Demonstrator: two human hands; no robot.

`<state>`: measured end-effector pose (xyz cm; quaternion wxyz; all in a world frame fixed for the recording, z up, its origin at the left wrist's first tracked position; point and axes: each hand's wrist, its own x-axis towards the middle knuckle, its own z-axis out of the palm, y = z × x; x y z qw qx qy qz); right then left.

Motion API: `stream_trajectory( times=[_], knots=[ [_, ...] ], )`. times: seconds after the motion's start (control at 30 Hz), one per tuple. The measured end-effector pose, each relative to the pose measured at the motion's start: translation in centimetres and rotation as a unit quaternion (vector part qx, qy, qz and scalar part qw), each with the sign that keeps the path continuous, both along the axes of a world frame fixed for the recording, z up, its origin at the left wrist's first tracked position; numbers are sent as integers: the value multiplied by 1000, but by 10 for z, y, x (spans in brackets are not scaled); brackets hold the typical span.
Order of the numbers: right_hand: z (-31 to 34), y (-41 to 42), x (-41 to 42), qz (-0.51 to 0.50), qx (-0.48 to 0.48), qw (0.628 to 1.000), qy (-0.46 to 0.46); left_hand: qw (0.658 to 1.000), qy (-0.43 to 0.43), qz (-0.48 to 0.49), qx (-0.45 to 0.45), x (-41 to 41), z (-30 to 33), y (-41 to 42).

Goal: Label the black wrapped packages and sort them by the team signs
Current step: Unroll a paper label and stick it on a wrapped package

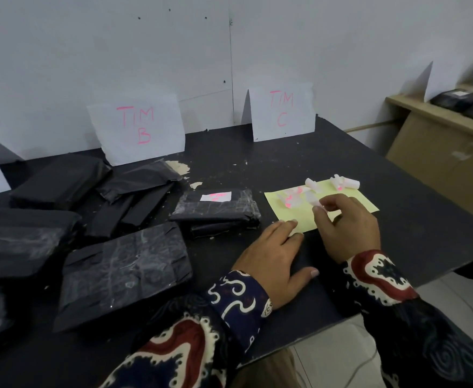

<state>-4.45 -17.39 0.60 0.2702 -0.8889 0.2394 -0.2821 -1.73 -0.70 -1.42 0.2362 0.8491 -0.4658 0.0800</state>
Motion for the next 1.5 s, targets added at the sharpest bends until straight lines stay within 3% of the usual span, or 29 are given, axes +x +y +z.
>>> stream_trajectory(
  times=[0.17,0.27,0.4,0.5,0.7,0.8,0.93,1.13,1.5],
  knots=[
    [6,34,-18,55,47,996,-60,981,26,51,-183,-11,14,21],
    [8,61,-25,111,54,988,-96,935,124,126,-306,-17,29,43],
    [14,98,-29,183,61,970,-146,874,262,165,-375,-28,40,77],
    [17,126,-26,231,49,956,-175,849,298,149,-410,-35,45,100],
    [17,171,-21,322,42,930,-172,831,267,188,-451,-34,52,139],
    [23,186,-23,375,113,904,-170,826,247,217,-458,-30,54,156],
    [41,204,-25,357,275,881,-140,851,194,242,-424,-28,56,173],
    [50,210,-12,326,344,877,-78,903,133,208,-352,-29,55,185],
    [47,203,4,362,369,856,10,859,301,208,-359,-16,63,208]
  ],
)
